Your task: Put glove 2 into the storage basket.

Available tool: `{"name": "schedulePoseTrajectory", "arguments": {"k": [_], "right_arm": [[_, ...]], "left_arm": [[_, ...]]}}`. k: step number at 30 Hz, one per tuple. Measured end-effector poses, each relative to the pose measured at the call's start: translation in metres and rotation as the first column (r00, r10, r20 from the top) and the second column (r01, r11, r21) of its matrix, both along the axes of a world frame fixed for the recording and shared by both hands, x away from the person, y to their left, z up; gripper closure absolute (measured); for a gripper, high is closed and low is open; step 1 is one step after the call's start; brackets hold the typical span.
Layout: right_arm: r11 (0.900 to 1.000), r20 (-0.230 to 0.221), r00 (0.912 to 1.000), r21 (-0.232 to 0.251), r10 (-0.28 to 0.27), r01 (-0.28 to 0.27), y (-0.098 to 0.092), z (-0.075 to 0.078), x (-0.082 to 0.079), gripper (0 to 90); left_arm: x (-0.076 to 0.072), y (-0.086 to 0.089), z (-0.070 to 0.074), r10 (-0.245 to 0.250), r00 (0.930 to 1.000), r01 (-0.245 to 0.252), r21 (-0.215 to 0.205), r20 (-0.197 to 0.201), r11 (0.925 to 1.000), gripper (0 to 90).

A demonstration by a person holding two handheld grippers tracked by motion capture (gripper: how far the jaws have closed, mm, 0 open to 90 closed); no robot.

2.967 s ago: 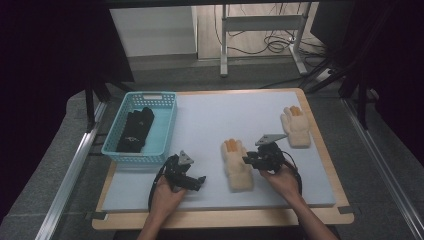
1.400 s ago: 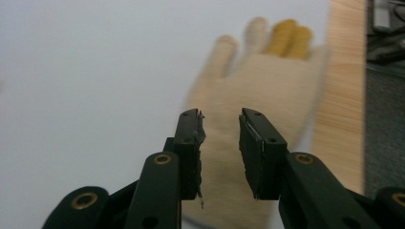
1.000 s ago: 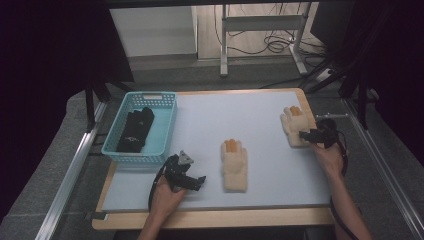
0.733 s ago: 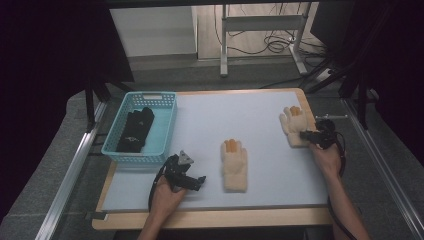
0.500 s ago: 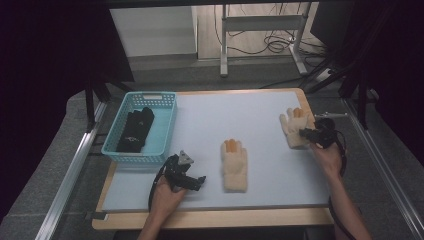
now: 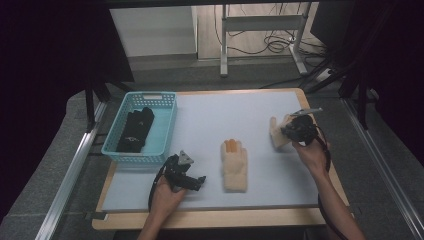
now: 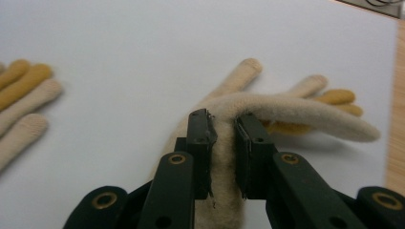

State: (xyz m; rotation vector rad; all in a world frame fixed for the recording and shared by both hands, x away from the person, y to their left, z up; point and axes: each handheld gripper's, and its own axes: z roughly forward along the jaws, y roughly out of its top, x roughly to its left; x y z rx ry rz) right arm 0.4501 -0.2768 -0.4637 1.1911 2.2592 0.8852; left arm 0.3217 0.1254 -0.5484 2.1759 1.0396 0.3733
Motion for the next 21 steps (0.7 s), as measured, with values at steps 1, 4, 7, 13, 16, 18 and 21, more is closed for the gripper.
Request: {"name": "schedulePoseTrajectory", "arguments": {"k": [1,4,7,13,16,18,21], "right_arm": [[1.0,-0.001,0.9999,-0.005,0.013,-0.013,0.006,-0.001,0.0,75.6],[0.999,-0.007,0.9992,-0.019,0.04,-0.04,0.021,-0.004,0.001,74.4],[0.998,-0.004,0.9982,-0.03,0.059,-0.06,0.034,-0.005,0.002,74.1],[0.994,-0.009,0.9945,-0.026,0.105,-0.105,0.057,-0.007,0.004,70.2],[0.993,-0.011,0.9931,-0.017,0.117,-0.117,0.068,-0.009,0.006,68.1],[0.992,-0.013,0.9916,-0.01,0.129,-0.129,0.075,-0.009,0.008,67.2],[0.989,-0.01,0.9895,-0.009,0.144,-0.144,0.085,-0.01,0.01,65.2]], "left_arm": [[0.0,0.0,0.0,0.0,1.0,0.0,0.0,0.0,1.0,0.4],[0.0,0.0,0.0,0.0,1.0,0.0,0.0,0.0,1.0,0.5],[0.0,0.0,0.0,0.0,1.0,0.0,0.0,0.0,1.0,0.5],[0.0,0.0,0.0,0.0,1.0,0.0,0.0,0.0,1.0,0.5],[0.0,0.0,0.0,0.0,1.0,0.0,0.001,0.001,1.0,0.5],[0.0,0.0,0.0,0.0,1.0,0.0,0.001,0.001,1.0,0.5],[0.0,0.0,0.0,-0.001,1.0,0.001,0.0,0.001,1.0,0.5]]}}
